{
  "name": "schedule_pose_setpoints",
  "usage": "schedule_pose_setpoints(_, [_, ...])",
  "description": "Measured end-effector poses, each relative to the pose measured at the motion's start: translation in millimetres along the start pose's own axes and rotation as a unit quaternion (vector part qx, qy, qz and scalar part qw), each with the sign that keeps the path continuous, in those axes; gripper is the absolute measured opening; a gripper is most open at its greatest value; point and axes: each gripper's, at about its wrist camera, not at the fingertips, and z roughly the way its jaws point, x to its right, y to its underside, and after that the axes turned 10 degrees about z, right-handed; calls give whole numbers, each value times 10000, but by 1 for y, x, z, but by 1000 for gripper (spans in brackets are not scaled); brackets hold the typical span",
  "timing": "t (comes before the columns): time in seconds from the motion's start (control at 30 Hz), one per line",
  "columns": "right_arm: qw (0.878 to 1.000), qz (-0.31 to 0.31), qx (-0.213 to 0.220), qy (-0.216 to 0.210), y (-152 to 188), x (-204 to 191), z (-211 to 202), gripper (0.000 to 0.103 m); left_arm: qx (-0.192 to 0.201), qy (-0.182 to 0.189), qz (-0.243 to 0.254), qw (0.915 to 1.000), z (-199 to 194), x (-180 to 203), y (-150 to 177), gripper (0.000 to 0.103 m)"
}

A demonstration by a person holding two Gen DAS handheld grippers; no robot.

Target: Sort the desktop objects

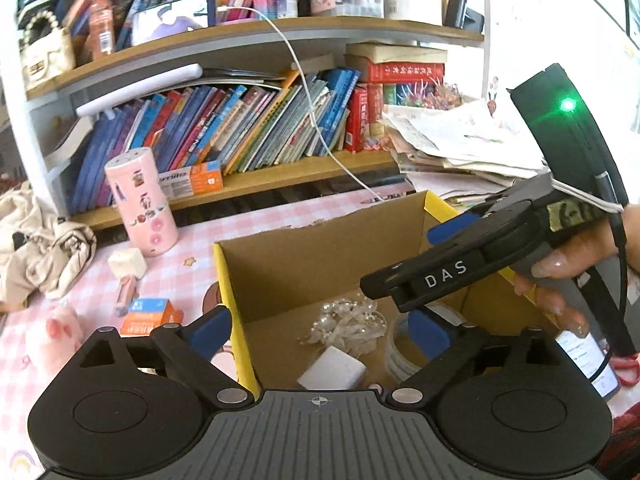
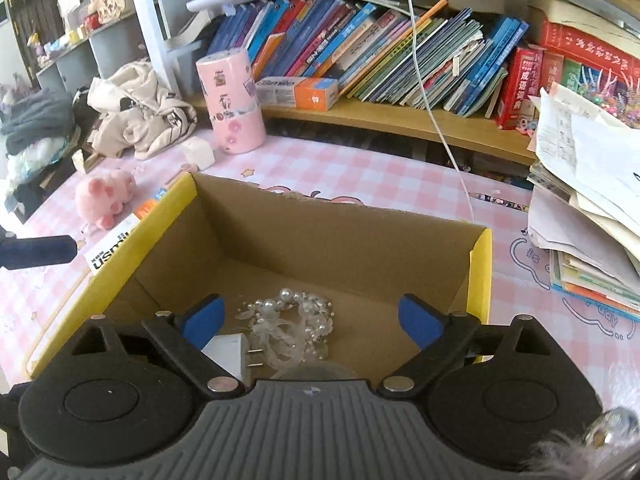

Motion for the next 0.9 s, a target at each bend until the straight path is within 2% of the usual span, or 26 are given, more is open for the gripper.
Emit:
schedule_pose_setpoints(0.33, [9992,283,252,143,22,-6,-23,97,140,24,-210,9997,-20,1,14,98])
schedule_pose_setpoints(0.57, [9948,676,574,494,36,-8,-48,97,312,56,-306,9990,-33,-16,23,98])
schedule_pose_setpoints(0.73, [9923,669,707,771,53,-24,-59,97,363,144,-420,9984,-41,-30,34,98])
schedule_pose_setpoints(0.9, [9847,923,1060,1027,71,-41,-75,97,433,177,-336,9983,-54,-45,45,98])
